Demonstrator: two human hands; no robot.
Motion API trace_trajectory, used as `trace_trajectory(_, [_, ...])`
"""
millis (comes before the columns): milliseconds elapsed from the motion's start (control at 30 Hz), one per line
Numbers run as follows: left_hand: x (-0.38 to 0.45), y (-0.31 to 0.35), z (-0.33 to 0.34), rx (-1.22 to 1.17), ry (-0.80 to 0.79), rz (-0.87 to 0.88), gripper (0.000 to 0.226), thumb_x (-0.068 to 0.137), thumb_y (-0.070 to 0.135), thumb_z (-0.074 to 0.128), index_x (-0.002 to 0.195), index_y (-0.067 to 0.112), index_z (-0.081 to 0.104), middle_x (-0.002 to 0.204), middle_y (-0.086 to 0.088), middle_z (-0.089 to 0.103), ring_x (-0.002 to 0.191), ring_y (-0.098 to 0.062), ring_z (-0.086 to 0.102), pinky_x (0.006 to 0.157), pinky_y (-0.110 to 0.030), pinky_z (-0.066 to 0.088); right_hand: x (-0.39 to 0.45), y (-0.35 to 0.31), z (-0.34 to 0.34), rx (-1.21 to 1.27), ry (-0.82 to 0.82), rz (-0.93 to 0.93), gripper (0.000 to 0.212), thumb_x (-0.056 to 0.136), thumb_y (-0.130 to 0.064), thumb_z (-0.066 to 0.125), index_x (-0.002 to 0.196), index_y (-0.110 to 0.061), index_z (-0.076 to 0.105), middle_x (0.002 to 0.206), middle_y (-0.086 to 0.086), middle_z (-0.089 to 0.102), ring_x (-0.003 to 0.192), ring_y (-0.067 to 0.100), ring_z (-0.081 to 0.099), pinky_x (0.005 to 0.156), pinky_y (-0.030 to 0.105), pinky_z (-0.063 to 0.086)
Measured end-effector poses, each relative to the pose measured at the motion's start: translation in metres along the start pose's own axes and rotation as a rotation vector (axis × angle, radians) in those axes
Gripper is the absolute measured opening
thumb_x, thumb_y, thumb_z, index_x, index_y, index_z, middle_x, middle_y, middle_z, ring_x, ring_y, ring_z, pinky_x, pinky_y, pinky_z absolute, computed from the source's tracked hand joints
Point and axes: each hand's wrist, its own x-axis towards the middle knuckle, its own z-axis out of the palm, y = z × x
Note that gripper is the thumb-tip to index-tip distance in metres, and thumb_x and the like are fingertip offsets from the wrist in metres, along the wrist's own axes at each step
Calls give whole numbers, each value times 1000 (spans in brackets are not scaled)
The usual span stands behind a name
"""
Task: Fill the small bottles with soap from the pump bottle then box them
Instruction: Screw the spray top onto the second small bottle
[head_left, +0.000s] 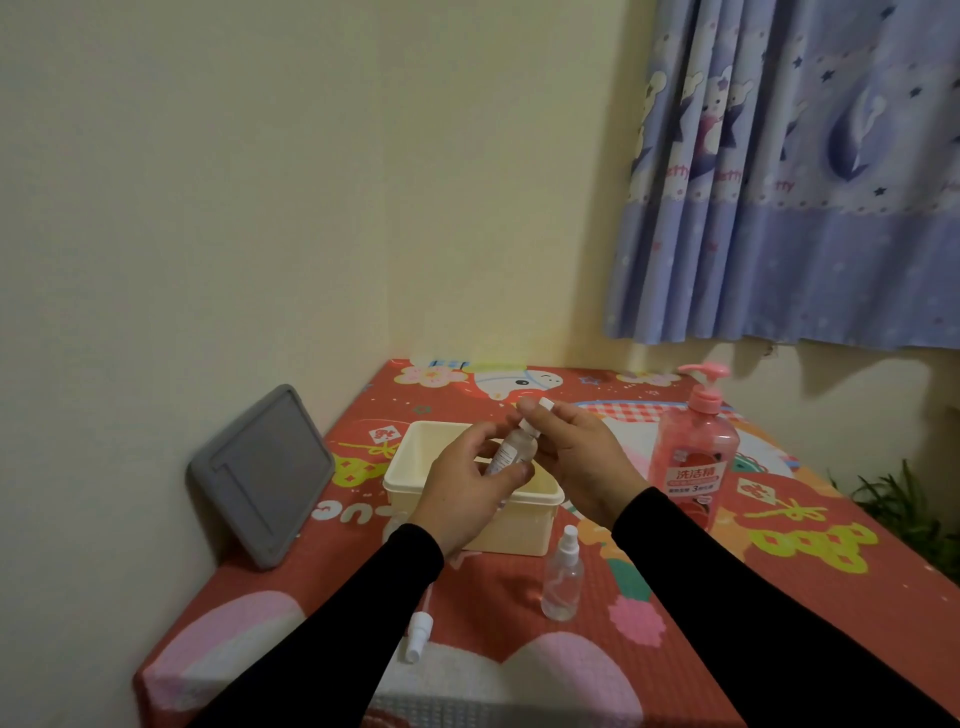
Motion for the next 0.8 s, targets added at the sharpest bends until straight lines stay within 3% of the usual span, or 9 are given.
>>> trace_trajectory(100, [1,2,-3,-6,9,-10,28,83,24,72,107,33,62,104,-2,63,89,-24,67,71,-40,57,1,-1,-3,47,-34,16,24,96,-8,50,115,0,61,108,14,69,97,22,65,93,33,50])
trace_trajectory(200, [2,3,-3,6,21,-15,29,82,24,72,108,33,62,105,-1,63,90,-23,67,70,-37,56,1,2,-6,-62,-40,-41,18,93,-8,58,107,1,63,99,14,67,94,25,63,98,37,49])
trace_trajectory(267, [3,2,-2,48,34,-4,30,81,26,73,107,34,61,104,2,63,90,-21,66,76,-40,56,0,3,-6,-111,20,-46,16,85,-16,70,91,-4,61,84,12,62,86,26,60,95,40,49])
trace_trajectory(367, [2,0,1,87,20,11,33,80,27,74,109,34,60,104,5,64,90,-19,66,81,-42,57,0,5,-5,-208,146,-48,41,67,-36,85,74,-16,50,69,1,52,75,22,52,81,40,48])
trace_trajectory(433, [1,0,2,83,5,14,32,80,27,73,109,35,60,104,4,65,90,-19,67,81,-44,57,0,5,-5,-287,181,-57,55,54,-52,87,73,-19,47,72,2,49,75,21,52,79,44,50])
trace_trajectory(500, [1,2,2,63,0,8,28,81,28,73,105,37,61,104,3,65,89,-21,67,78,-44,58,0,4,-6,-293,135,-48,57,57,-56,84,78,-17,48,79,6,50,79,22,55,88,47,52])
trace_trajectory(633, [2,5,-3,33,17,-6,25,82,25,73,100,37,62,103,0,65,90,-23,67,69,-38,56,0,-2,-6,-93,-32,-26,11,93,-19,59,96,-9,62,94,7,60,89,17,59,84,27,51])
trace_trajectory(700, [2,6,-5,24,18,-13,25,82,24,72,103,33,63,103,-1,64,90,-24,67,69,-37,56,1,-3,-8,-73,-81,-56,15,93,-3,52,102,-4,64,95,12,61,90,20,59,87,31,50])
trace_trajectory(800, [1,6,-6,28,16,-21,25,82,24,72,105,31,63,103,-1,64,90,-23,67,69,-36,56,2,-1,-9,-150,-27,-99,13,90,-2,60,102,0,65,91,11,68,88,22,64,92,35,52])
